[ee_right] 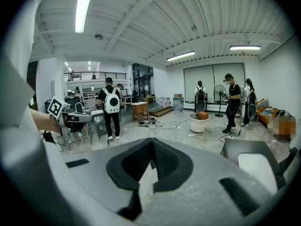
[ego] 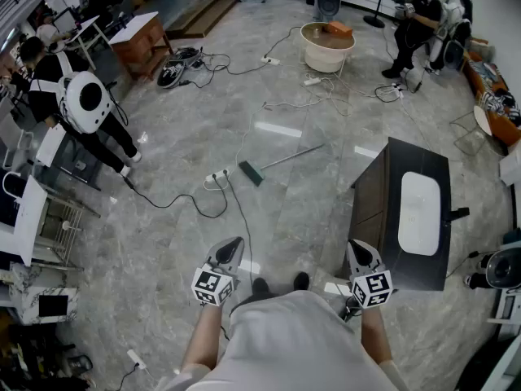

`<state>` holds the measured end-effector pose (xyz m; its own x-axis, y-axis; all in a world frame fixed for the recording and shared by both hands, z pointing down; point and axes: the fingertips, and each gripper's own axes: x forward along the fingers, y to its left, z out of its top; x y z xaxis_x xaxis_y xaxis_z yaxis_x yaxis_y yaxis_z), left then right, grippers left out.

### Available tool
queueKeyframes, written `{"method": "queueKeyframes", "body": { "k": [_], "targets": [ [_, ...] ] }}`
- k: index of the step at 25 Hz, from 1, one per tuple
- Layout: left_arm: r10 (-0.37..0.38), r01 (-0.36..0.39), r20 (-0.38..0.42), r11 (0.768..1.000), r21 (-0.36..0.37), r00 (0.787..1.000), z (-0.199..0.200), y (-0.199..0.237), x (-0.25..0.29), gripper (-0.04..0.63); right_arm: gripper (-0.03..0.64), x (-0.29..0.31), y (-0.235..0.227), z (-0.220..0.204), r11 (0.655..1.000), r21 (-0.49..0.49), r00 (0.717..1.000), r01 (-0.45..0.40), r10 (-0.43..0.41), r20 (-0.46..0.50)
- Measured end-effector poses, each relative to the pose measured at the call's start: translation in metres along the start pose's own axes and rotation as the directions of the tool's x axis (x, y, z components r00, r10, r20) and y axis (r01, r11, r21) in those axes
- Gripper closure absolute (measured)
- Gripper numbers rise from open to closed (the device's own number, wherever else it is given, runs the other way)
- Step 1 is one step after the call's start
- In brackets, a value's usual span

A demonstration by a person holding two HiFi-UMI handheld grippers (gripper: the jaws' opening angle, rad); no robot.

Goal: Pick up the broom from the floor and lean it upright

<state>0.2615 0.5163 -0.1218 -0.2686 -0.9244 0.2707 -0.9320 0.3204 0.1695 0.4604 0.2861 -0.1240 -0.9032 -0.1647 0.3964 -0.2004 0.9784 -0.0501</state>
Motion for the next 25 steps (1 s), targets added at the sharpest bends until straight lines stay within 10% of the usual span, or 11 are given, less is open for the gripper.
{"method": "queueKeyframes", "body": {
  "k": [25],
  "targets": [
    [0.022,-0.021,-0.033,1.000,0.023,0.999,0.000,-0.064,0.040,0.584,0.615,-0.018,-0.069,-0.002,0.998,-0.009,0.997,-0.067,0.068,0.030]
  ]
}}
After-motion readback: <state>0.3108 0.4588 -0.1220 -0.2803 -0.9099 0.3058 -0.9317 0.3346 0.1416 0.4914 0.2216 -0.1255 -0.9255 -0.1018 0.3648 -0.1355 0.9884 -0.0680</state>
